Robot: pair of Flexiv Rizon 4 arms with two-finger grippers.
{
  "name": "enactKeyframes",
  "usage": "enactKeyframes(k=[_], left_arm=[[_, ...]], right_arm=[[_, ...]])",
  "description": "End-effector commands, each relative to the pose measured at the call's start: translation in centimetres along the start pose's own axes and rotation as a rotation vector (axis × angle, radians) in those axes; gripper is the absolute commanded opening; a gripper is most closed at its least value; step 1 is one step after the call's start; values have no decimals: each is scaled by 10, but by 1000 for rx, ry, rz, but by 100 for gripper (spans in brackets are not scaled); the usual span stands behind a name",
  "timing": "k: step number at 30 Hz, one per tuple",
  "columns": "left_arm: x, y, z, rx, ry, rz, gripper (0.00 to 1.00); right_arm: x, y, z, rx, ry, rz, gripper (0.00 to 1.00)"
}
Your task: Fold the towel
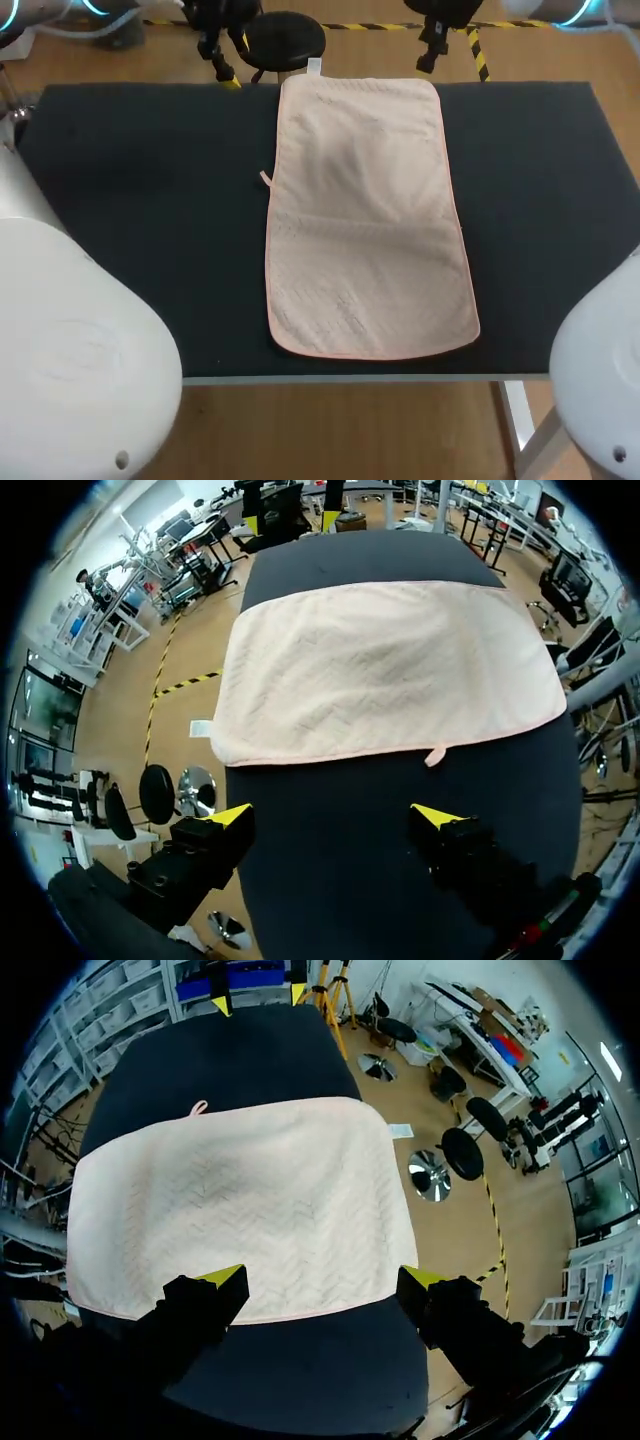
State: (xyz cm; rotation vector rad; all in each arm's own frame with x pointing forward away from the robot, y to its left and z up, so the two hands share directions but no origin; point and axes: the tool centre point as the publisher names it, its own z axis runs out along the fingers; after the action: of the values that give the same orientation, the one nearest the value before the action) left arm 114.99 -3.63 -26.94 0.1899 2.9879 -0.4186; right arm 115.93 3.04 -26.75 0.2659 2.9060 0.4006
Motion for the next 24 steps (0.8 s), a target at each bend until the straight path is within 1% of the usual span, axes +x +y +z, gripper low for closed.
enactKeyframes(k=[1,2,3,18,20,21,24], left_arm=[[-10,0,13,49,35,-38,100],[-11,1,12,92,28,-66,100],[-14,2,10,139,17,-102,100],[-14,2,10,139,17,-102,100],[-19,-3,10,88,27,-83,100],[-19,-7,12,73,35,-69,100],[-15,-21,24,31,70,-45,100]], right_arm=[[-1,4,1,183,28,-42,100],[0,4,1,174,7,-68,100],[0,4,1,174,7,-68,100],[0,4,1,174,7,-68,100],[0,6,3,169,12,-71,100],[1,7,6,187,25,-54,100],[10,2,14,204,56,-9,100]])
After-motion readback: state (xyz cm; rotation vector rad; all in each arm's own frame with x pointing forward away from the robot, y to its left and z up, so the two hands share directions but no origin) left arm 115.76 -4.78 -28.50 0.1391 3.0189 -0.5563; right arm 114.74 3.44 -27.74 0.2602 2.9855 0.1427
